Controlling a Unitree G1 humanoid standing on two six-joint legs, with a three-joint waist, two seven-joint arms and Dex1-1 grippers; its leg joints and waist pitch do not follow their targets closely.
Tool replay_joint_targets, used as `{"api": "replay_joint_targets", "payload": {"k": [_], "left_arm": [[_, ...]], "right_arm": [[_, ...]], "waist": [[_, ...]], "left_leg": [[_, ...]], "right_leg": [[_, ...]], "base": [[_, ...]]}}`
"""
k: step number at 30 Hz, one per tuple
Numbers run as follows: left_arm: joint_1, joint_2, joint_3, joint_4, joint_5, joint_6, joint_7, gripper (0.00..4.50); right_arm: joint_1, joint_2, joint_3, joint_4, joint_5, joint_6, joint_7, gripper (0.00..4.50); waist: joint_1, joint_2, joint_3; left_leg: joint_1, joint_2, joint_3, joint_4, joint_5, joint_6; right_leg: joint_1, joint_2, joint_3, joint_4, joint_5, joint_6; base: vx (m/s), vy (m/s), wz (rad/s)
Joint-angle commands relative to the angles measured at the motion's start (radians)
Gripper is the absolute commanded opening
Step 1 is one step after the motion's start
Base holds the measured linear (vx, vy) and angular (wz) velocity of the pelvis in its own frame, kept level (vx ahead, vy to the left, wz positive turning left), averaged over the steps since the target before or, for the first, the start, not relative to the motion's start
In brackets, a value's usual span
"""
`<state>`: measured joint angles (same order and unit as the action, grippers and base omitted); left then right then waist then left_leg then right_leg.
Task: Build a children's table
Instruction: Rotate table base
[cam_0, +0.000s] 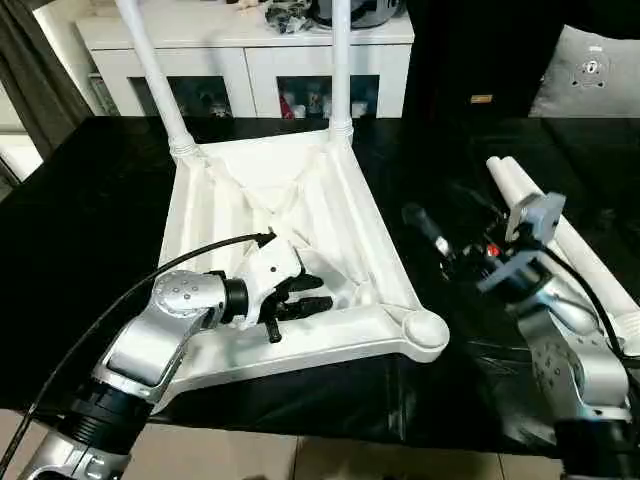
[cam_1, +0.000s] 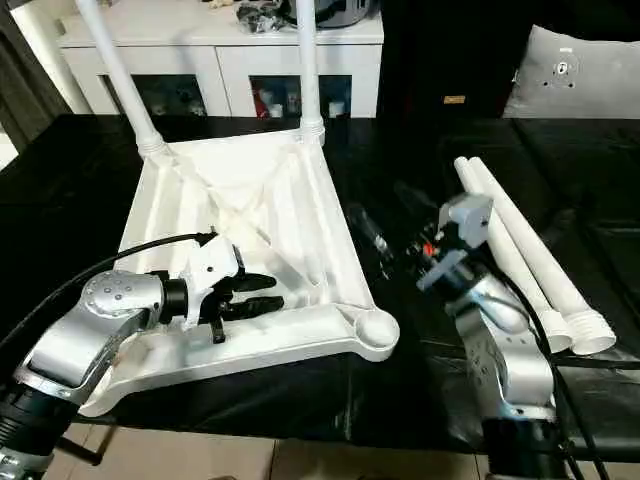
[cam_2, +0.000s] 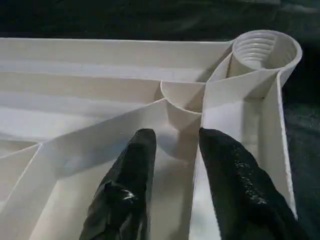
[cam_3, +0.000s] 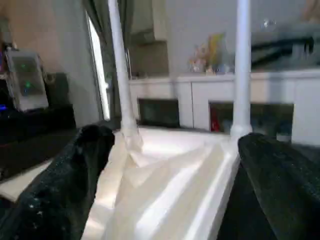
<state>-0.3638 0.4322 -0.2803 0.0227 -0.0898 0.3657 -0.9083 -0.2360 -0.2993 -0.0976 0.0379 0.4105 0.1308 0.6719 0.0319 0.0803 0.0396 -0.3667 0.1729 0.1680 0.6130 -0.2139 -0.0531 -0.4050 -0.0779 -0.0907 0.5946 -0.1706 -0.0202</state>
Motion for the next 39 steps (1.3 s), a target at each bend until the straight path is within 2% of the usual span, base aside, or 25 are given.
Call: {"api": "replay_joint_targets", "payload": {"k": [1, 3, 4, 6, 8, 10, 12, 14, 15, 16, 17, 19, 21, 23, 27, 28, 30, 32, 33, 34, 35, 36, 37, 38, 39], "left_arm": [[-0.001, -0.006, 0.020, 0.002, 0.020, -0.003, 0.047, 1.85], [0.007, -0.047, 0.064, -0.006, 0.000, 0.009, 0.116, 1.85], [0.031, -0.096, 0.108, -0.024, -0.023, 0.025, 0.192, 1.85], [0.046, -0.119, 0.128, -0.034, -0.027, 0.032, 0.232, 1.85], [0.083, -0.154, 0.159, -0.064, -0.032, 0.041, 0.294, 1.85], [0.143, -0.198, 0.200, -0.109, -0.045, 0.054, 0.366, 1.85], [0.166, -0.217, 0.217, -0.121, -0.043, 0.039, 0.399, 1.85], [0.194, -0.236, 0.235, -0.132, -0.029, 0.005, 0.443, 1.85], [0.203, -0.240, 0.238, -0.134, -0.020, -0.011, 0.457, 1.85], [0.217, -0.244, 0.242, -0.145, -0.012, -0.017, 0.475, 1.85], [0.231, -0.250, 0.249, -0.153, -0.005, -0.018, 0.499, 1.85], [0.245, -0.261, 0.256, -0.164, -0.003, -0.011, 0.527, 1.85], [0.246, -0.263, 0.254, -0.166, -0.003, -0.008, 0.531, 1.85], [0.247, -0.262, 0.249, -0.170, -0.001, -0.010, 0.532, 1.85], [0.247, -0.258, 0.240, -0.167, -0.002, -0.021, 0.531, 1.85], [0.249, -0.257, 0.234, -0.170, -0.001, -0.021, 0.530, 1.85], [0.248, -0.256, 0.232, -0.170, 0.001, -0.020, 0.531, 1.85], [0.247, -0.252, 0.225, -0.168, 0.002, -0.018, 0.529, 1.85], [0.246, -0.250, 0.223, -0.166, 0.003, -0.017, 0.529, 1.85], [0.244, -0.249, 0.221, -0.163, 0.003, -0.018, 0.528, 1.85], [0.243, -0.247, 0.219, -0.162, 0.003, -0.018, 0.526, 1.85], [0.243, -0.247, 0.218, -0.161, 0.003, -0.019, 0.525, 1.85], [0.241, -0.245, 0.216, -0.161, 0.003, -0.021, 0.522, 1.85], [0.241, -0.244, 0.216, -0.161, 0.002, -0.022, 0.520, 1.85], [0.242, -0.243, 0.214, -0.162, 0.002, -0.022, 0.518, 1.85]], "right_arm": [[-0.003, -0.016, 0.024, -0.011, -0.057, 0.073, -0.043, 4.50], [0.006, -0.008, 0.028, -0.020, -0.086, 0.125, -0.124, 4.50], [0.029, 0.014, 0.031, -0.049, -0.103, 0.145, -0.191, 4.50], [0.047, 0.017, 0.038, -0.072, -0.123, 0.148, -0.213, 4.50], [0.095, 0.026, 0.054, -0.149, -0.101, 0.169, -0.205, 4.50], [0.143, 0.057, 0.059, -0.231, -0.134, 0.236, -0.296, 4.50], [0.160, 0.069, 0.065, -0.258, -0.158, 0.260, -0.336, 4.50], [0.181, 0.084, 0.080, -0.289, -0.223, 0.272, -0.406, 4.50], [0.187, 0.091, 0.086, -0.297, -0.259, 0.266, -0.440, 4.50], [0.199, 0.076, 0.114, -0.317, -0.277, 0.269, -0.430, 4.50], [0.203, 0.079, 0.127, -0.318, -0.327, 0.222, -0.458, 4.50], [0.204, 0.083, 0.137, -0.317, -0.380, 0.167, -0.493, 4.50], [0.193, 0.033, 0.175, -0.281, -0.504, 0.059, -0.525, 4.50], [0.190, -0.033, 0.226, -0.261, -0.612, 0.008, -0.548, 4.50], [0.198, -0.041, 0.225, -0.257, -0.634, -0.001, -0.579, 4.50], [0.202, -0.034, 0.221, -0.256, -0.640, -0.012, -0.585, 4.50], [0.203, -0.031, 0.219, -0.255, -0.641, -0.017, -0.588, 4.50], [0.205, -0.027, 0.224, -0.245, -0.645, -0.034, -0.585, 4.50], [0.206, -0.027, 0.228, -0.240, -0.648, -0.045, -0.586, 4.50], [0.208, -0.013, 0.225, -0.230, -0.624, -0.059, -0.585, 4.50], [0.211, 0.020, 0.205, -0.234, -0.563, -0.049, -0.576, 4.50], [0.212, 0.029, 0.198, -0.236, -0.545, -0.046, -0.574, 4.50], [0.215, 0.100, 0.148, -0.258, -0.393, -0.019, -0.542, 4.50], [0.217, 0.168, 0.098, -0.290, -0.220, 0.014, -0.504, 4.50], [0.219, 0.215, 0.061, -0.318, -0.076, 0.040, -0.469, 4.50]], "waist": [[-0.002, -0.005, -0.056], [-0.002, -0.008, -0.056], [-0.003, -0.022, -0.057], [0.001, -0.017, -0.058], [0.002, -0.026, -0.058], [0.002, -0.024, -0.058], [0.001, -0.034, -0.054], [0.002, -0.028, -0.048], [0.000, -0.034, -0.048], [0.000, -0.033, -0.045], [-0.001, -0.042, -0.045], [-0.002, -0.040, -0.045], [0.000, -0.041, -0.044], [0.000, -0.044, -0.045], [-0.001, -0.048, -0.048], [0.000, -0.040, -0.048], [-0.007, -0.040, -0.048], [-0.018, -0.029, -0.050], [-0.026, -0.023, -0.052], [-0.036, -0.015, -0.054], [-0.037, -0.007, -0.054], [-0.045, -0.013, -0.054], [-0.049, -0.024, -0.055], [-0.048, -0.034, -0.056], [-0.033, -0.045, -0.057]], "left_leg": [[-0.002, 0.046, -0.019, -0.080, -0.159, 0.065], [-0.002, 0.044, -0.017, -0.078, -0.150, 0.060], [-0.004, 0.043, -0.015, -0.076, -0.148, 0.062], [-0.006, 0.044, -0.015, -0.075, -0.131, 0.063], [-0.009, 0.045, -0.015, -0.074, -0.121, 0.086], [-0.010, 0.046, -0.016, -0.076, -0.108, 0.095], [-0.006, 0.046, -0.014, -0.078, -0.125, 0.092], [-0.005, 0.046, -0.015, -0.083, -0.165, 0.074], [-0.002, 0.045, -0.015, -0.086, -0.192, 0.059], [-0.003, 0.045, -0.017, -0.087, -0.200, 0.047], [-0.001, 0.047, -0.017, -0.089, -0.207, 0.046], [-0.003, 0.047, -0.019, -0.090, -0.217, 0.031], [-0.002, 0.048, -0.020, -0.092, -0.215, 0.027], [-0.002, 0.046, -0.019, -0.090, -0.194, 0.022], [-0.006, 0.043, -0.016, -0.084, -0.169, 0.059], [-0.005, 0.045, -0.018, -0.084, -0.156, 0.065], [-0.001, 0.054, -0.023, -0.087, -0.163, 0.052], [0.010, 0.069, -0.035, -0.095, -0.182, 0.049], [0.024, 0.091, -0.048, -0.104, -0.186, 0.074], [0.030, 0.135, -0.074, -0.119, -0.157, 0.133], [0.033, 0.149, -0.080, -0.121, -0.149, 0.163], [0.030, 0.150, -0.073, -0.116, -0.147, 0.226], [0.016, 0.107, -0.046, -0.091, -0.157, 0.265], [0.005, 0.056, -0.014, -0.061, -0.179, 0.263], [-0.013, -0.010, 0.011, -0.017, -0.162, 0.209]], "right_leg": [[0.059, -0.063, 0.050, -0.075, -0.270, -0.172], [0.059, -0.064, 0.050, -0.075, -0.272, -0.173], [0.060, -0.064, 0.049, -0.079, -0.283, -0.168], [0.059, -0.065, 0.050, -0.076, -0.280, -0.164], [0.060, -0.065, 0.050, -0.076, -0.274, -0.150], [0.057, -0.063, 0.049, -0.076, -0.269, -0.144], [0.052, -0.060, 0.049, -0.083, -0.312, -0.135], [0.048, -0.061, 0.049, -0.090, -0.379, -0.116], [0.046, -0.060, 0.049, -0.095, -0.417, -0.096], [0.043, -0.059, 0.050, -0.098, -0.433, -0.077], [0.044, -0.060, 0.051, -0.100, -0.438, -0.069], [0.042, -0.062, 0.052, -0.097, -0.438, -0.057], [0.042, -0.062, 0.053, -0.097, -0.418, -0.056], [0.046, -0.060, 0.054, -0.092, -0.361, -0.064], [0.053, -0.061, 0.057, -0.085, -0.288, -0.094], [0.053, -0.059, 0.056, -0.080, -0.261, -0.104], [0.052, -0.040, 0.044, -0.081, -0.226, -0.107], [0.050, -0.017, 0.026, -0.081, -0.169, -0.121], [0.045, -0.006, 0.012, -0.076, -0.129, -0.145], [0.042, -0.006, 0.003, -0.054, -0.094, -0.169], [0.039, -0.011, 0.004, -0.042, -0.086, -0.179], [0.036, -0.022, 0.008, -0.038, -0.072, -0.214], [0.043, -0.034, 0.009, -0.060, -0.079, -0.264], [0.046, -0.042, 0.014, -0.089, -0.108, -0.286], [0.069, -0.066, 0.024, -0.123, -0.256, -0.240]], "base": [[0.000, 0.000, 0.00], [0.000, 0.000, 0.00], [0.000, 0.000, 0.00], [0.000, 0.000, 0.00], [0.000, 0.000, 0.00], [0.000, 0.000, 0.00], [0.000, 0.000, 0.00], [0.000, 0.000, 0.00], [0.000, 0.000, 0.00], [0.000, 0.000, 0.00], [0.000, 0.000, 0.00], [0.000, 0.000, 0.00], [0.000, 0.000, 0.00], [0.000, 0.000, 0.00], [0.000, 0.000, 0.00], [0.000, 0.000, 0.00], [0.000, 0.000, 0.00], [0.000, 0.000, 0.00], [0.000, 0.000, 0.00], [0.000, 0.000, 0.00], [0.000, 0.000, 0.00], [0.009, -0.073, 0.02], [0.003, -0.078, 0.02], [0.003, -0.078, 0.02], [-0.007, -0.084, 0.03]]}}
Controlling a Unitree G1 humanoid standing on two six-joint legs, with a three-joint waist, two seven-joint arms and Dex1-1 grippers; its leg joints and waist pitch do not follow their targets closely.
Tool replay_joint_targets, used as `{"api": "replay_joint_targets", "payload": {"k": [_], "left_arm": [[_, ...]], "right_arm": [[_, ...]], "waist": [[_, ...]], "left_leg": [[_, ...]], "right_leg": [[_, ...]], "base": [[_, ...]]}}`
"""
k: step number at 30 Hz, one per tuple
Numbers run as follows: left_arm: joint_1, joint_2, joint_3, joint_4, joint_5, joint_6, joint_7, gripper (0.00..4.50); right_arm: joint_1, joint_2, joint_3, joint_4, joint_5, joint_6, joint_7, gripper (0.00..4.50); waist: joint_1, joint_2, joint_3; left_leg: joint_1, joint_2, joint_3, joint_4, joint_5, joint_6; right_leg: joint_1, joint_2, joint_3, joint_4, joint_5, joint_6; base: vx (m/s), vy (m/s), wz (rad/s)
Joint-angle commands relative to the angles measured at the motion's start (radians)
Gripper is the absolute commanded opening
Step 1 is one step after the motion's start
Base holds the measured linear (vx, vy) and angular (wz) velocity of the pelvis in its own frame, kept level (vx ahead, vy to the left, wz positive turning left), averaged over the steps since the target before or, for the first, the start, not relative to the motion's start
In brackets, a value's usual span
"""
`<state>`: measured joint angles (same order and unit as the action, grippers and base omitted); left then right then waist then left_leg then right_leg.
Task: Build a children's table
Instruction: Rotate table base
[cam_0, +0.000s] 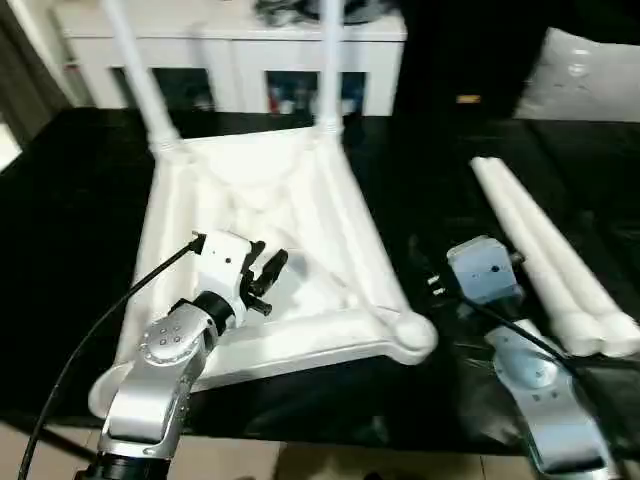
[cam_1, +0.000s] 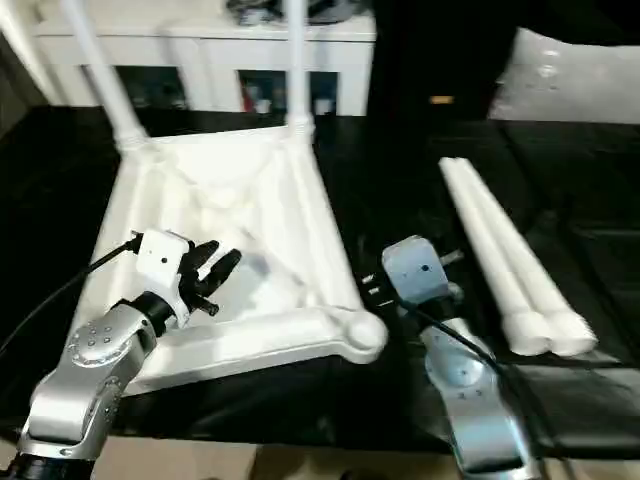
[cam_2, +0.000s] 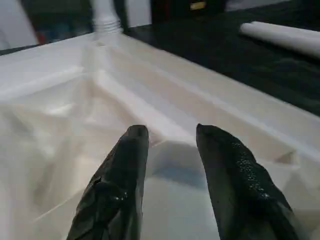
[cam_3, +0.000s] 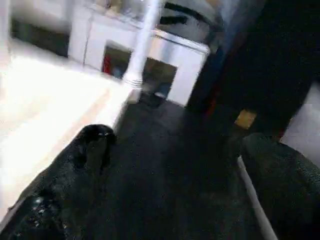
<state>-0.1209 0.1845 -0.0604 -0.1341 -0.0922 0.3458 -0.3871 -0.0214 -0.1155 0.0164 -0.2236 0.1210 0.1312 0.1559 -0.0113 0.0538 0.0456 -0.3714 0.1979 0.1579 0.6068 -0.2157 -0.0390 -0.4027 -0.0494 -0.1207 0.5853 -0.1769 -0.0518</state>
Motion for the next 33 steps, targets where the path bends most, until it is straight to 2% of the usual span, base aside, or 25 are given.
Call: {"api": "replay_joint_targets", "payload": {"k": [1, 2, 3, 5, 6, 11, 13, 16, 17, 18, 19, 20, 21, 22, 23, 24, 25, 26, 27, 28, 29, 30, 31, 32, 33], "left_arm": [[0.000, 0.005, -0.007, -0.006, 0.004, -0.002, -0.004, 1.85], [0.000, 0.005, -0.007, -0.006, 0.004, -0.002, -0.004, 1.85], [0.000, 0.005, -0.008, -0.006, 0.004, -0.002, -0.004, 1.85], [-0.001, 0.006, -0.013, -0.005, 0.004, -0.004, -0.003, 1.85], [-0.001, 0.007, -0.014, -0.004, 0.004, -0.004, -0.003, 1.85], [-0.001, 0.008, -0.019, -0.005, 0.004, -0.006, -0.002, 1.85], [0.001, 0.011, -0.024, -0.005, 0.006, -0.009, 0.000, 1.85], [0.002, 0.011, -0.025, -0.005, 0.005, -0.009, 0.001, 1.85], [0.002, 0.011, -0.025, -0.006, 0.005, -0.009, 0.001, 1.85], [0.002, 0.011, -0.026, -0.005, 0.005, -0.010, 0.002, 1.85], [0.001, 0.011, -0.026, -0.004, 0.005, -0.011, 0.002, 1.85], [0.001, 0.011, -0.026, -0.003, 0.005, -0.011, 0.002, 1.85], [0.000, 0.012, -0.026, -0.002, 0.005, -0.012, 0.003, 1.85], [-0.002, 0.012, -0.026, 0.001, 0.004, -0.012, 0.003, 1.85], [-0.003, 0.012, -0.026, 0.002, 0.004, -0.013, 0.004, 1.85], [-0.004, 0.012, -0.026, 0.005, 0.004, -0.013, 0.005, 1.85], [-0.005, 0.012, -0.026, 0.006, 0.004, -0.014, 0.006, 1.85], [-0.006, 0.013, -0.026, 0.008, 0.005, -0.014, 0.006, 1.85], [-0.007, 0.014, -0.025, 0.011, 0.007, -0.015, 0.008, 1.85], [-0.007, 0.014, -0.024, 0.013, 0.008, -0.015, 0.010, 1.85], [-0.008, 0.014, -0.024, 0.014, 0.009, -0.015, 0.010, 1.85], [-0.009, 0.015, -0.023, 0.016, 0.010, -0.015, 0.011, 1.85], [-0.010, 0.016, -0.023, 0.020, 0.011, -0.016, 0.012, 1.85], [-0.011, 0.016, -0.023, 0.022, 0.012, -0.016, 0.013, 1.85], [-0.012, 0.017, -0.023, 0.023, 0.014, -0.017, 0.015, 1.85]], "right_arm": [[0.007, 0.049, -0.067, -0.068, 0.272, 0.050, 0.062, 4.50], [0.007, 0.049, -0.067, -0.068, 0.272, 0.050, 0.062, 4.50], [0.015, 0.060, -0.074, -0.087, 0.351, 0.077, 0.093, 4.50], [0.045, 0.062, -0.075, -0.115, 0.516, 0.153, 0.174, 4.50], [0.049, 0.061, -0.075, -0.116, 0.534, 0.162, 0.183, 4.50], [0.069, 0.041, -0.104, -0.114, 0.626, 0.243, 0.251, 4.50], [0.059, 0.012, -0.139, -0.113, 0.678, 0.278, 0.269, 4.50], [0.053, -0.003, -0.147, -0.111, 0.695, 0.286, 0.264, 4.50], [0.049, -0.010, -0.148, -0.111, 0.693, 0.284, 0.262, 4.50], [0.042, -0.017, -0.146, -0.110, 0.677, 0.280, 0.258, 4.50], [0.030, -0.030, -0.127, -0.099, 0.601, 0.260, 0.242, 4.50], [0.028, -0.032, -0.125, -0.097, 0.589, 0.257, 0.239, 4.50], [0.023, -0.043, -0.108, -0.087, 0.530, 0.239, 0.228, 4.50], [0.012, -0.067, -0.073, -0.049, 0.417, 0.220, 0.176, 4.50], [0.005, -0.084, -0.052, -0.027, 0.350, 0.208, 0.144, 4.50], [-0.001, -0.101, -0.025, -0.003, 0.279, 0.188, 0.117, 4.50], [-0.004, -0.101, -0.017, 0.007, 0.257, 0.183, 0.102, 4.50], [-0.009, -0.095, -0.010, 0.008, 0.238, 0.193, 0.069, 4.50], [-0.014, -0.096, 0.001, 0.002, 0.219, 0.208, 0.040, 4.50], [-0.015, -0.098, 0.008, 0.000, 0.209, 0.214, 0.030, 4.50], [-0.016, -0.100, 0.012, -0.002, 0.202, 0.218, 0.024, 4.50], [-0.018, -0.103, 0.019, -0.003, 0.188, 0.225, 0.017, 4.50], [-0.030, -0.122, 0.044, 0.003, 0.122, 0.249, -0.020, 4.50], [-0.035, -0.129, 0.053, 0.006, 0.100, 0.260, -0.030, 4.50], [-0.039, -0.131, 0.059, 0.011, 0.082, 0.261, -0.036, 4.50]], "waist": [[0.015, -0.019, -0.055], [0.019, -0.015, -0.056], [0.019, -0.009, -0.053], [0.022, -0.002, -0.054], [0.027, 0.000, -0.053], [0.036, 0.008, -0.057], [0.041, 0.003, -0.059], [0.049, 0.002, -0.061], [0.050, -0.002, -0.060], [0.049, 0.003, -0.059], [0.042, 0.007, -0.059], [0.038, 0.011, -0.060], [0.026, 0.020, -0.058], [0.023, 0.029, -0.057], [0.016, 0.025, -0.050], [0.015, 0.014, -0.046], [0.017, -0.004, -0.045], [0.014, -0.022, -0.043], [0.023, -0.085, -0.057], [0.036, -0.073, -0.057], [0.039, -0.073, -0.051], [0.032, -0.065, -0.054], [0.027, -0.035, -0.059], [0.022, -0.008, -0.061], [-0.001, 0.026, -0.073]], "left_leg": [[-0.028, -0.029, 0.011, -0.022, -0.096, 0.147], [-0.028, -0.023, 0.008, -0.031, -0.081, 0.131], [-0.022, -0.011, -0.001, -0.043, -0.087, 0.102], [-0.009, 0.003, -0.011, -0.053, -0.124, 0.069], [-0.003, 0.008, -0.014, -0.058, -0.141, 0.065], [0.004, 0.031, -0.022, -0.078, -0.191, 0.041], [0.006, 0.033, -0.022, -0.080, -0.186, 0.039], [0.003, 0.033, -0.023, -0.084, -0.172, 0.039], [0.005, 0.034, -0.022, -0.084, -0.173, 0.039], [0.009, 0.041, -0.027, -0.088, -0.185, 0.025], [0.014, 0.055, -0.037, -0.094, -0.204, 0.017], [0.021, 0.066, -0.046, -0.100, -0.212, 0.016], [0.032, 0.116, -0.077, -0.125, -0.222, 0.048], [0.049, 0.189, -0.114, -0.158, -0.229, 0.088], [0.052, 0.217, -0.129, -0.177, -0.232, 0.121], [0.052, 0.215, -0.121, -0.182, -0.255, 0.139], [0.044, 0.179, -0.092, -0.171, -0.319, 0.155], [0.033, 0.123, -0.061, -0.137, -0.348, 0.152], [0.022, -0.107, 0.043, 0.138, -0.298, 0.142], [-0.040, -0.098, 0.020, 0.190, -0.200, 0.150], [-0.048, -0.107, 0.017, 0.202, -0.175, 0.142], [-0.051, -0.114, 0.004, 0.172, -0.168, 0.149], [-0.048, -0.103, -0.010, 0.109, -0.127, 0.182], [-0.032, -0.071, -0.028, 0.060, -0.104, 0.201], [0.032, 0.199, -0.207, -0.060, -0.001, 0.283]], "right_leg": [[0.072, -0.089, 0.046, -0.122, -0.417, -0.071], [0.070, -0.082, 0.045, -0.125, -0.454, -0.008], [0.060, -0.071, 0.043, -0.123, -0.481, 0.070], [0.054, -0.073, 0.044, -0.120, -0.488, 0.107], [0.054, -0.071, 0.042, -0.121, -0.477, 0.110], [0.053, -0.077, 0.048, -0.105, -0.396, 0.018], [0.055, -0.078, 0.053, -0.098, -0.364, -0.007], [0.056, -0.084, 0.062, -0.087, -0.310, -0.042], [0.054, -0.083, 0.062, -0.088, -0.307, -0.045], [0.052, -0.072, 0.058, -0.090, -0.301, -0.044], [0.052, -0.056, 0.047, -0.095, -0.272, -0.032], [0.051, -0.046, 0.039, -0.090, -0.249, -0.035], [0.048, -0.036, 0.026, -0.070, -0.205, -0.043], [0.035, -0.042, 0.023, -0.010, -0.168, -0.060], [0.023, -0.052, 0.036, 0.047, -0.168, -0.065], [0.019, -0.059, 0.048, 0.059, -0.162, -0.077], [0.025, -0.072, 0.070, 0.048, -0.161, -0.136], [0.024, -0.073, 0.078, 0.002, -0.193, -0.189], [0.014, -0.053, 0.053, -0.131, -0.447, -0.194], [0.068, -0.117, 0.090, -0.120, -0.539, -0.216], [0.061, -0.101, 0.078, -0.121, -0.550, -0.171], [0.078, -0.102, 0.083, -0.123, -0.510, -0.096], [0.086, -0.083, 0.066, -0.146, -0.480, 0.019], [0.085, -0.066, 0.040, -0.163, -0.459, 0.092], [0.031, -0.029, -0.017, -0.020, -0.366, 0.217]], "base": [[-0.010, -0.096, 0.00], [-0.010, -0.096, 0.00], [-0.013, -0.070, -0.02], [0.000, 0.000, 0.00], [0.000, 0.000, 0.00], [0.000, 0.000, 0.00], [0.004, 0.056, 0.03], [0.002, 0.040, 0.02], [0.000, 0.000, 0.00], [0.000, 0.000, 0.00], [0.000, 0.000, 0.00], [0.000, 0.000, 0.00], [0.000, 0.000, 0.00], [-0.004, -0.070, 0.00], [-0.004, -0.070, 0.00], [0.001, -0.121, 0.00], [0.000, -0.169, 0.02], [0.000, -0.169, 0.02], [-0.028, -0.216, 0.00], [-0.036, -0.206, -0.08], [-0.036, -0.206, -0.08], [-0.025, -0.158, -0.05], [-0.036, -0.140, 0.07], [-0.036, -0.140, 0.07], [-0.039, -0.157, 0.05]]}}
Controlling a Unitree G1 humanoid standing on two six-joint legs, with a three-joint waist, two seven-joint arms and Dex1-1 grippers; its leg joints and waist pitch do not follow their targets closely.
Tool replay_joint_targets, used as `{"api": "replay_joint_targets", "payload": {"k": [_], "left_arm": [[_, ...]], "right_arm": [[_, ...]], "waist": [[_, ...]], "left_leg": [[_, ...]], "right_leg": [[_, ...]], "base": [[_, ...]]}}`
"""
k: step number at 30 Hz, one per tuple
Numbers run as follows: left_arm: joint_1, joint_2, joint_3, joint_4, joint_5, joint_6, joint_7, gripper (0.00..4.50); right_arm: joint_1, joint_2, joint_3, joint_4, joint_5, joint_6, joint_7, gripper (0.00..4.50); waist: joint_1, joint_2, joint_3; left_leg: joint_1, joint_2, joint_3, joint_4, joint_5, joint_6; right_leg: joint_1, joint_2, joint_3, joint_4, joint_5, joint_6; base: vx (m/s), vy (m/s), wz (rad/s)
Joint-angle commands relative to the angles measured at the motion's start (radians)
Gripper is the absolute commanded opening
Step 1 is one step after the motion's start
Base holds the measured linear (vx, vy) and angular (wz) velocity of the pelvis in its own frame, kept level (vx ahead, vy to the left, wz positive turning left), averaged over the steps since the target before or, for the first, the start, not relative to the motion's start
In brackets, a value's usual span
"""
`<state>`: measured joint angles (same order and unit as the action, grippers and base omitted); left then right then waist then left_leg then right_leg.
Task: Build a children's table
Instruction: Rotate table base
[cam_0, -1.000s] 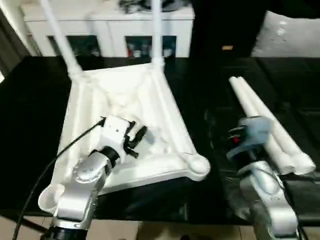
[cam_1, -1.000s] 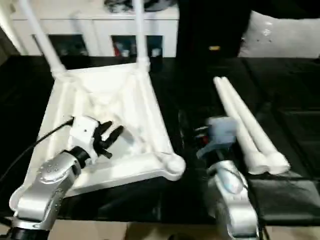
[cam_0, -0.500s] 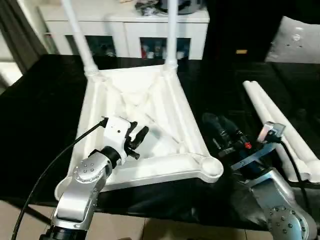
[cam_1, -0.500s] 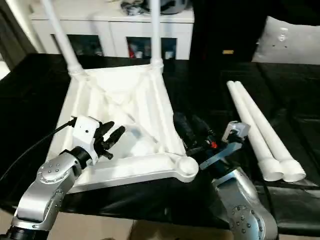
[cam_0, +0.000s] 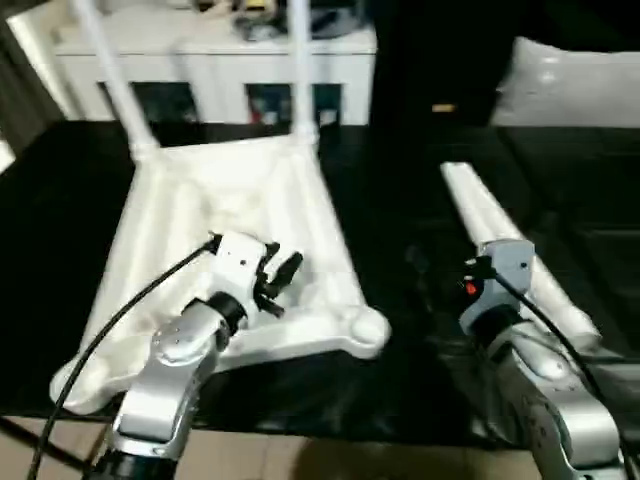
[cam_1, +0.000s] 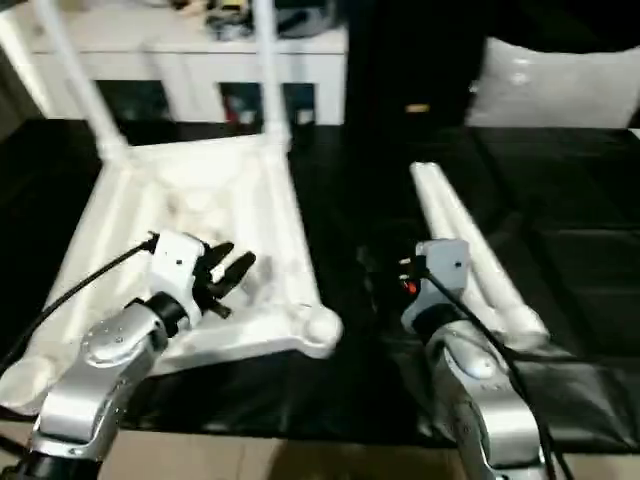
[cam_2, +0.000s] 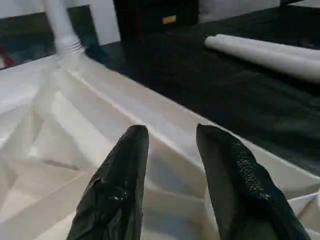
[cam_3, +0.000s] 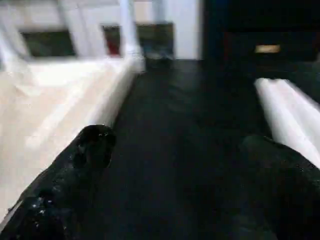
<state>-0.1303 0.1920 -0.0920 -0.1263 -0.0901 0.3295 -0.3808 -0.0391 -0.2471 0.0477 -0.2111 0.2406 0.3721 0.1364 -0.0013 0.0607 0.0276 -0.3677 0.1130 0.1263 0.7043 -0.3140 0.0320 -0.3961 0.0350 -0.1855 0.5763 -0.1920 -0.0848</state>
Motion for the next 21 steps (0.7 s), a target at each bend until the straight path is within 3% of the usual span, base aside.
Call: {"api": "replay_joint_targets", "payload": {"k": [1, 2, 3, 4, 5, 6, 7, 8, 9, 10, 11, 12, 13, 14, 15, 16, 19, 20, 21], "left_arm": [[-0.003, 0.010, 0.008, 0.018, 0.013, -0.002, 0.011, 1.85], [-0.006, 0.007, 0.013, 0.023, 0.014, 0.011, 0.022, 1.85], [-0.008, 0.003, 0.016, 0.026, 0.015, 0.020, 0.030, 1.85], [-0.011, 0.004, 0.015, 0.031, 0.022, 0.025, 0.036, 1.85], [-0.013, 0.005, 0.012, 0.036, 0.030, 0.018, 0.039, 1.85], [-0.014, 0.005, 0.010, 0.039, 0.033, 0.005, 0.041, 1.85], [-0.015, 0.003, 0.011, 0.041, 0.034, -0.003, 0.045, 1.85], [-0.014, 0.001, 0.012, 0.041, 0.034, -0.003, 0.051, 1.85], [-0.012, 0.002, 0.011, 0.041, 0.034, -0.004, 0.054, 1.85], [-0.009, 0.003, 0.009, 0.040, 0.035, -0.003, 0.054, 1.85], [-0.006, 0.004, 0.007, 0.039, 0.032, -0.001, 0.049, 1.85], [-0.006, 0.004, 0.006, 0.039, 0.031, 0.000, 0.048, 1.85], [-0.006, 0.005, 0.005, 0.038, 0.028, 0.003, 0.044, 1.85], [-0.007, 0.005, 0.005, 0.037, 0.027, 0.003, 0.043, 1.85], [-0.009, 0.009, 0.001, 0.037, 0.027, 0.005, 0.037, 1.85], [-0.014, 0.016, -0.003, 0.039, 0.032, 0.002, 0.033, 1.85], [-0.026, 0.034, -0.014, 0.053, 0.038, -0.010, -0.001, 1.85], [-0.026, 0.043, -0.018, 0.048, 0.018, -0.016, -0.036, 1.85], [-0.024, 0.051, -0.019, 0.037, -0.008, -0.015, -0.071, 1.85]], "right_arm": [[-0.025, -0.002, 0.034, 0.005, -0.057, 0.020, -0.021, 4.50], [-0.029, -0.004, 0.038, 0.008, -0.056, 0.017, -0.008, 4.50], [-0.033, -0.004, 0.041, 0.012, -0.060, 0.014, 0.000, 4.50], [-0.035, -0.006, 0.045, 0.012, -0.067, 0.009, 0.003, 4.50], [-0.036, -0.005, 0.045, 0.013, -0.072, 0.007, 0.000, 4.50], [-0.035, 0.001, 0.040, 0.014, -0.062, 0.030, -0.008, 4.50], [-0.035, 0.007, 0.035, 0.016, -0.051, 0.048, -0.013, 4.50], [-0.036, 0.015, 0.030, 0.018, -0.041, 0.071, -0.021, 4.50], [-0.040, 0.016, 0.034, 0.020, -0.043, 0.099, -0.020, 4.50], [-0.050, 0.013, 0.040, 0.025, -0.057, 0.125, -0.025, 4.50], [-0.060, 0.016, 0.036, 0.024, -0.055, 0.163, -0.036, 4.50], [-0.062, 0.017, 0.034, 0.024, -0.053, 0.172, -0.039, 4.50], [-0.071, 0.021, 0.027, 0.024, -0.052, 0.203, -0.051, 4.50], [-0.073, 0.023, 0.025, 0.025, -0.051, 0.206, -0.052, 4.50], [-0.090, 0.031, 0.013, 0.031, -0.044, 0.229, -0.058, 4.50], [-0.108, 0.026, 0.013, 0.038, -0.037, 0.257, -0.046, 4.50], [-0.159, 0.000, 0.032, 0.069, -0.036, 0.310, -0.005, 4.50], [-0.186, -0.001, 0.032, 0.087, -0.041, 0.333, -0.008, 4.50], [-0.214, -0.003, 0.033, 0.104, -0.049, 0.361, -0.013, 4.50]], "waist": [[-0.022, 0.013, -0.064], [-0.015, 0.008, -0.048], [-0.009, 0.012, -0.047], [-0.004, -0.011, -0.056], [0.003, -0.026, -0.048], [0.012, -0.082, -0.078], [0.059, -0.071, -0.053], [0.057, -0.062, -0.054], [0.059, -0.062, -0.049], [0.053, -0.061, -0.045], [0.048, -0.055, -0.043], [0.042, -0.051, -0.040], [0.035, -0.041, -0.034], [0.031, -0.038, -0.034], [0.025, -0.026, -0.035], [0.020, -0.022, -0.033], [0.013, -0.021, -0.028], [0.011, -0.015, -0.026], [0.004, -0.017, -0.025]], "left_leg": [[0.086, 0.392, -0.224, -0.175, 0.207, 0.311], [0.057, 0.278, -0.152, -0.151, 0.299, 0.369], [0.036, 0.224, -0.120, -0.148, 0.316, 0.407], [0.011, 0.112, -0.067, -0.113, 0.262, 0.398], [-0.018, 0.055, -0.032, -0.098, 0.179, 0.342], [-0.073, -0.023, -0.009, 0.004, 0.137, 0.247], [-0.038, 0.009, -0.016, -0.020, 0.110, 0.081], [-0.044, 0.014, -0.017, -0.060, 0.113, -0.010], [-0.041, 0.022, -0.015, -0.077, 0.096, -0.035], [-0.034, 0.028, -0.008, -0.096, 0.037, -0.071], [-0.036, 0.033, -0.008, -0.107, 0.015, -0.090], [-0.033, 0.039, -0.005, -0.119, -0.038, -0.117], [-0.024, 0.048, -0.004, -0.132, -0.109, -0.132], [-0.022, 0.052, -0.005, -0.138, -0.145, -0.138], [-0.020, 0.066, -0.013, -0.156, -0.191, -0.153], [-0.016, 0.076, -0.019, -0.169, -0.238, -0.156], [-0.001, 0.084, -0.018, -0.182, -0.300, -0.148], [0.001, 0.084, -0.020, -0.185, -0.316, -0.150], [0.002, 0.082, -0.019, -0.185, -0.331, -0.153]], "right_leg": [[-0.088, -0.153, 0.112, 0.214, -0.347, 0.224], [-0.121, -0.149, 0.160, 0.261, -0.186, 0.113], [-0.101, -0.144, 0.171, 0.227, -0.116, 0.087], [-0.042, -0.126, 0.186, 0.112, -0.023, 0.037], [-0.012, -0.125, 0.189, 0.052, -0.020, 0.014], [0.067, -0.216, 0.235, -0.008, 0.038, -0.042], [0.028, -0.243, 0.239, -0.044, -0.089, 0.049], [0.048, -0.212, 0.217, -0.037, -0.258, 0.162], [0.041, -0.198, 0.214, -0.049, -0.338, 0.208], [0.029, -0.171, 0.208, -0.057, -0.473, 0.263], [0.029, -0.166, 0.203, -0.057, -0.517, 0.259], [0.019, -0.151, 0.192, -0.063, -0.584, 0.241], [0.008, -0.144, 0.181, -0.066, -0.625, 0.194], [0.007, -0.140, 0.176, -0.066, -0.631, 0.170], [0.014, -0.135, 0.171, -0.057, -0.574, 0.116], [0.020, -0.130, 0.168, -0.051, -0.488, 0.072], [0.025, -0.134, 0.170, -0.057, -0.412, 0.011], [0.025, -0.135, 0.169, -0.057, -0.419, 0.004], [0.028, -0.138, 0.170, -0.061, -0.413, -0.003]], "base": [[-0.027, -0.140, 0.04], [-0.027, -0.140, 0.04], [-0.036, -0.129, 0.07], [-0.056, -0.155, 0.00], [-0.056, -0.155, 0.00], [-0.067, -0.196, -0.16], [-0.079, -0.237, -0.15], [-0.079, -0.237, -0.15], [-0.077, -0.197, -0.06], [-0.075, -0.129, -0.03], [-0.075, -0.129, -0.03], [-0.081, -0.073, 0.01], [-0.084, -0.018, 0.02], [-0.084, -0.018, 0.02], [-0.072, 0.025, -0.02], [-0.059, 0.045, -0.04], [-0.051, 0.051, -0.01], [-0.041, 0.056, 0.01], [0.000, 0.000, 0.00]]}}
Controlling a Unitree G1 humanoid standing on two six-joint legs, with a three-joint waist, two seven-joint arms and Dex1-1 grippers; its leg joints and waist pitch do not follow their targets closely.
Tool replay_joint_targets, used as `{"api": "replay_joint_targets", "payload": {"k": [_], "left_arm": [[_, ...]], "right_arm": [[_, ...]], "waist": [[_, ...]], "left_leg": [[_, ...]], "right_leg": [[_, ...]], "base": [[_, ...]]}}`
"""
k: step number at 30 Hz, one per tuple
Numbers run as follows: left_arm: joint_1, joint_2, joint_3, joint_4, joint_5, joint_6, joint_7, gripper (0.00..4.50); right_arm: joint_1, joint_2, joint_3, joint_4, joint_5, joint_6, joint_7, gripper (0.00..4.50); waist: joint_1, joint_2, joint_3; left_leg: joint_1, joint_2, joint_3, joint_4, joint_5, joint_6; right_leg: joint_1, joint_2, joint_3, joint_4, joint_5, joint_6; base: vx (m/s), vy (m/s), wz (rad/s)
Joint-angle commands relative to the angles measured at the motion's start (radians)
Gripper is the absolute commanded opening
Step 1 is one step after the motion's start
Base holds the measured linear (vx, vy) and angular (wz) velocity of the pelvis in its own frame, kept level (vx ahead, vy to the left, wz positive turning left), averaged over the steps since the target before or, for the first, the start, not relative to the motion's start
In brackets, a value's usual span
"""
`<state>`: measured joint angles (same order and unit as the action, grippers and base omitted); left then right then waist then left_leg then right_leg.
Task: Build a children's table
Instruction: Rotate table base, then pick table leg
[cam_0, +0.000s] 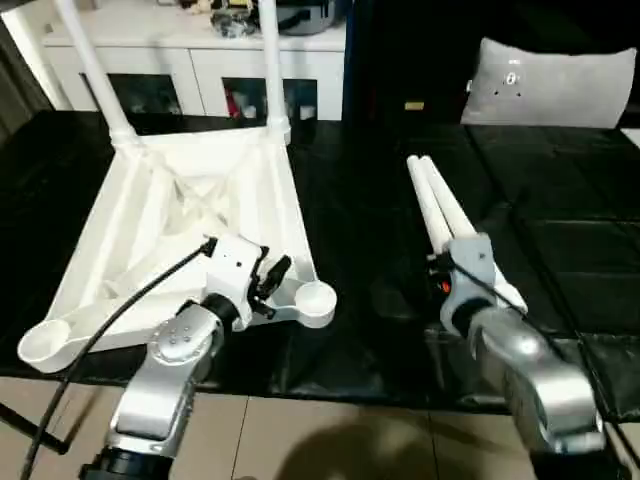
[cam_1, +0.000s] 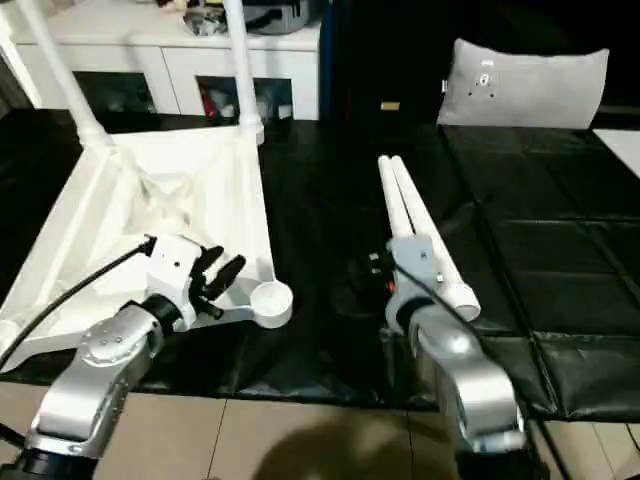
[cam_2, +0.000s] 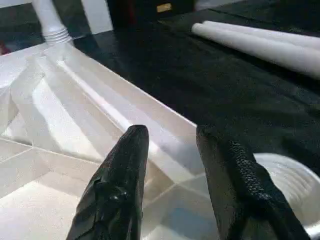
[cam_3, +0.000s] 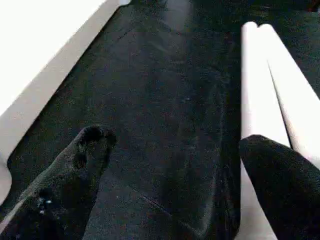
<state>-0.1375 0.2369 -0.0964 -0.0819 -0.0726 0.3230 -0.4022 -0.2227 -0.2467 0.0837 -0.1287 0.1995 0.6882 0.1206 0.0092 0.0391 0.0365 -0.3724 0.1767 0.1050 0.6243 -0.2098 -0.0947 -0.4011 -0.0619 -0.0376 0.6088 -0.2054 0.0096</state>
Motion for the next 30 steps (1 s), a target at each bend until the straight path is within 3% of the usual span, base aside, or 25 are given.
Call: {"api": "replay_joint_targets", "payload": {"k": [1, 3, 4, 5, 8, 11, 13, 14, 15, 19, 20, 22, 24, 27, 30], "left_arm": [[-0.014, 0.012, -0.014, -0.015, -0.043, -0.008, -0.071, 1.85], [-0.014, 0.029, -0.020, -0.023, -0.055, 0.009, -0.101, 2.04], [-0.021, 0.054, -0.036, -0.021, -0.061, 0.021, -0.144, 2.14], [-0.029, 0.078, -0.051, -0.020, -0.063, 0.025, -0.182, 2.14], [-0.037, 0.121, -0.075, -0.031, -0.069, 0.035, -0.248, 2.23], [-0.045, 0.138, -0.086, -0.034, -0.067, 0.039, -0.277, 2.58], [-0.048, 0.154, -0.093, -0.050, -0.075, 0.049, -0.302, 2.66], [-0.048, 0.162, -0.099, -0.066, -0.087, 0.064, -0.316, 2.78], [-0.049, 0.165, -0.103, -0.072, -0.090, 0.067, -0.321, 2.90], [-0.041, 0.177, -0.119, -0.112, -0.098, 0.090, -0.339, 3.11], [-0.039, 0.178, -0.120, -0.118, -0.100, 0.093, -0.341, 3.35], [-0.036, 0.182, -0.123, -0.128, -0.103, 0.104, -0.350, 3.42], [-0.036, 0.185, -0.124, -0.134, -0.105, 0.111, -0.354, 3.42], [-0.037, 0.187, -0.126, -0.139, -0.106, 0.115, -0.354, 3.77], [-0.037, 0.191, -0.129, -0.148, -0.108, 0.124, -0.355, 3.94]], "right_arm": [[-0.048, -0.003, -0.003, 0.032, -0.014, 0.063, -0.002, 4.50], [-0.080, -0.008, 0.005, 0.053, -0.024, 0.078, 0.003, 4.50], [-0.134, -0.016, 0.017, 0.094, -0.038, 0.092, 0.012, 4.50], [-0.181, -0.023, 0.028, 0.133, -0.049, 0.098, 0.023, 4.50], [-0.247, -0.034, 0.039, 0.204, -0.072, 0.090, 0.027, 4.50], [-0.302, -0.036, 0.033, 0.274, -0.085, 0.074, 0.019, 4.50], [-0.345, -0.033, 0.023, 0.336, -0.087, 0.089, 0.015, 4.50], [-0.367, -0.033, 0.021, 0.375, -0.091, 0.109, 0.016, 4.50], [-0.374, -0.033, 0.019, 0.390, -0.094, 0.118, 0.014, 4.50], [-0.411, -0.027, 0.001, 0.458, -0.111, 0.168, -0.031, 4.50], [-0.417, -0.027, -0.002, 0.470, -0.113, 0.170, -0.036, 4.50], [-0.429, -0.030, 0.000, 0.494, -0.120, 0.168, -0.032, 4.50], [-0.440, -0.026, -0.009, 0.520, -0.117, 0.168, -0.031, 4.50], [-0.452, -0.023, -0.014, 0.544, -0.112, 0.192, -0.026, 4.50], [-0.466, -0.017, -0.027, 0.571, -0.094, 0.249, -0.010, 4.50]], "waist": [[-0.009, 0.002, -0.035], [-0.011, 0.000, -0.035], [-0.010, -0.004, -0.037], [-0.009, -0.001, -0.036], [-0.008, -0.004, -0.039], [-0.007, -0.003, -0.041], [-0.004, -0.001, -0.047], [-0.005, -0.013, -0.047], [-0.003, -0.014, -0.048], [0.001, -0.006, -0.055], [0.002, -0.004, -0.060], [0.002, -0.003, -0.060], [0.002, -0.004, -0.058], [0.001, -0.006, -0.052], [-0.001, -0.008, -0.048]], "left_leg": [[0.006, 0.016, 0.003, -0.106, -0.441, -0.029], [0.009, 0.014, 0.005, -0.104, -0.438, -0.030], [0.006, 0.013, 0.010, -0.103, -0.413, -0.024], [0.007, 0.014, 0.011, -0.104, -0.410, -0.023], [0.006, 0.014, 0.018, -0.100, -0.373, -0.018], [0.002, 0.013, 0.021, -0.096, -0.347, -0.019], [0.002, 0.016, 0.025, -0.094, -0.290, -0.016], [-0.002, 0.016, 0.027, -0.093, -0.276, -0.014], [-0.006, 0.015, 0.028, -0.092, -0.247, -0.012], [-0.006, 0.018, 0.032, -0.085, -0.118, -0.009], [-0.004, 0.017, 0.034, -0.080, -0.067, -0.004], [-0.003, 0.016, 0.037, -0.079, -0.047, 0.004], [-0.001, 0.017, 0.040, -0.081, -0.069, 0.007], [0.002, 0.020, 0.042, -0.084, -0.120, 0.001], [0.007, 0.020, 0.042, -0.088, -0.193, -0.013]], "right_leg": [[0.034, -0.042, 0.022, -0.093, -0.399, -0.103], [0.032, -0.045, 0.023, -0.093, -0.400, -0.108], [0.034, -0.048, 0.025, -0.090, -0.398, -0.111], [0.034, -0.049, 0.024, -0.091, -0.402, -0.112], [0.033, -0.053, 0.025, -0.089, -0.400, -0.118], [0.034, -0.054, 0.025, -0.085, -0.397, -0.132], [0.037, -0.054, 0.028, -0.078, -0.326, -0.153], [0.039, -0.053, 0.028, -0.076, -0.310, -0.160], [0.043, -0.053, 0.027, -0.071, -0.286, -0.172], [0.052, -0.048, 0.028, -0.051, -0.093, -0.218], [0.057, -0.047, 0.026, -0.043, -0.002, -0.238], [0.059, -0.046, 0.025, -0.042, 0.035, -0.249], [0.061, -0.048, 0.025, -0.046, 0.008, -0.252], [0.058, -0.049, 0.026, -0.051, -0.066, -0.249], [0.052, -0.049, 0.028, -0.060, -0.192, -0.222]], "base": [[0.000, 0.000, 0.00], [0.000, 0.000, 0.00], [0.000, 0.000, 0.00], [0.000, 0.000, 0.00], [0.000, 0.000, 0.00], [0.000, 0.000, 0.00], [0.000, 0.000, 0.00], [0.000, 0.000, 0.00], [0.000, 0.000, 0.00], [0.055, -0.005, -0.01], [0.058, 0.008, -0.01], [0.000, 0.000, 0.00], [0.000, 0.000, 0.00], [0.000, 0.000, 0.00], [0.000, 0.000, 0.00]]}}
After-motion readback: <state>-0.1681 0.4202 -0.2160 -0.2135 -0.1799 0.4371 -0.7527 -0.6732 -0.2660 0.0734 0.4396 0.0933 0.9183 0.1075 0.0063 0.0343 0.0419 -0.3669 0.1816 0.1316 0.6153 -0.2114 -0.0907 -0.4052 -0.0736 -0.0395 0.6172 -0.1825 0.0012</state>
